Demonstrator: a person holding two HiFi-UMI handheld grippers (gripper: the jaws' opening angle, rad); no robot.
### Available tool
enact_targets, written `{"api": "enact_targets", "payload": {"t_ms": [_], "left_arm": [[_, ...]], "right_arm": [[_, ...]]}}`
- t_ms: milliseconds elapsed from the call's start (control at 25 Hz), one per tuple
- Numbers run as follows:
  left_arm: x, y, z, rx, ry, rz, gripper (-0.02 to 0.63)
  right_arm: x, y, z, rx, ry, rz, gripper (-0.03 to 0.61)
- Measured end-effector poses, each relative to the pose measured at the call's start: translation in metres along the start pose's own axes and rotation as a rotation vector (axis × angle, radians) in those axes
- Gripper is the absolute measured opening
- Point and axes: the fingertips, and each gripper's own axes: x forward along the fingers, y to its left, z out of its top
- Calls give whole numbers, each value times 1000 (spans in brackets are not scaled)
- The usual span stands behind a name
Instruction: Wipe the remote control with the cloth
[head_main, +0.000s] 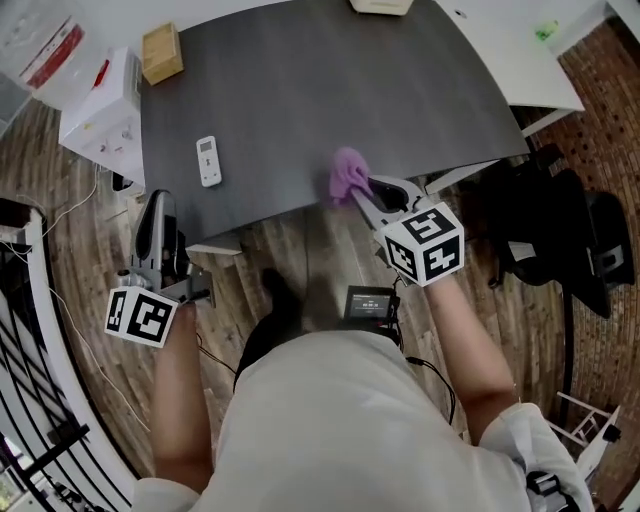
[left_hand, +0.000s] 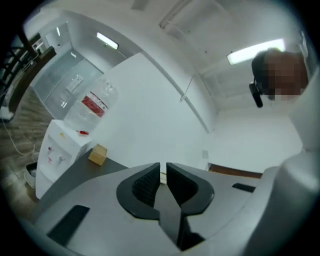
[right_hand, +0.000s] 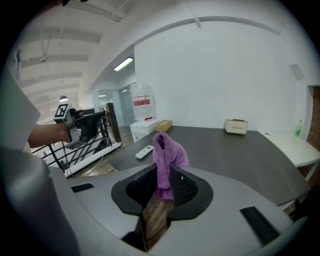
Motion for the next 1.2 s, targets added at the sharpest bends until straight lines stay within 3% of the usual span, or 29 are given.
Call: {"api": "enact_targets", "payload": {"t_ms": [200, 360, 480, 640, 920, 1200], "left_arm": [[-84, -88, -55, -165, 34, -99, 23], [-171, -139, -111, -282, 115, -63, 23], [-223, -156, -128, -329, 150, -15, 23], [-246, -167, -123, -332, 130, -10, 23], [-246, -197, -109, -318, 135, -137, 23], [-267, -201, -92, -301, 218, -223, 23]], "right_arm": [[-80, 23, -40, 27, -32, 61, 72], [-142, 43, -86, 134, -12, 108, 72], [-173, 57, -109, 241, 0, 109, 72], [-190, 69, -111, 318, -17, 103, 72], [-207, 104, -86, 313, -96, 125, 72], [-212, 191, -64, 286, -129, 231, 72]]}}
